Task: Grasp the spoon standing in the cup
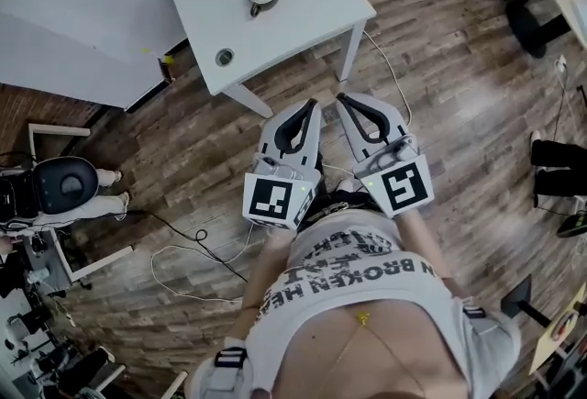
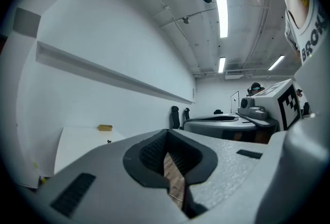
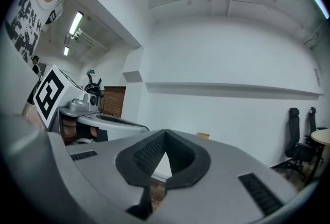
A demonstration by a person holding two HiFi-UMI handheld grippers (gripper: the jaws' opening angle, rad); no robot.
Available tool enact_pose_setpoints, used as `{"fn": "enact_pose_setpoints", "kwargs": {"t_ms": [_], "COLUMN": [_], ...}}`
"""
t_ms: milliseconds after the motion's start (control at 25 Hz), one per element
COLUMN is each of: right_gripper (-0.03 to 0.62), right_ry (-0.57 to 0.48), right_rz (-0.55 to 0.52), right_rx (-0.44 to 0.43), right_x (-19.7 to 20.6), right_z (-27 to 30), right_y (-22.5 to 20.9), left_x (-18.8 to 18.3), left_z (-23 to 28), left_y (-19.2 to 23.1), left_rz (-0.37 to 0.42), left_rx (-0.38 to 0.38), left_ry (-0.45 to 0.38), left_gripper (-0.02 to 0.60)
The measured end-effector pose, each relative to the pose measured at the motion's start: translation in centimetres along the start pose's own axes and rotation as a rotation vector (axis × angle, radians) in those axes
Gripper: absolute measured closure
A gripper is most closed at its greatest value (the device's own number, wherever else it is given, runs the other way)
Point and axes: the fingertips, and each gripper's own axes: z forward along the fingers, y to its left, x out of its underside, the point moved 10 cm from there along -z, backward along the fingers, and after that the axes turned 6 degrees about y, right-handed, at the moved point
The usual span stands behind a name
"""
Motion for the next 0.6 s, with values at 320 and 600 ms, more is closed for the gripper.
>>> {"fn": "enact_pose_setpoints", "kwargs": {"t_ms": [320,600], "right_gripper": [0.589,0.589], "right_ry": [0.015,0.028], "right_rz": [-0.018,-0.001], "right_rx": [0.06,0.097], "right_x": [-1.9,-2.1], "right_z": [11.0,18.7], "right_y": [-3.2,-3.7], "left_x": [-2.1,-2.7], "left_z": [6.9,9.9], "left_y": [10.4,17.5], "left_rz": [0.014,0.009], "left_rx": [0.105,0.162], "left_ry": [-0.012,0.012], "left_gripper": [0.577,0.577]}}
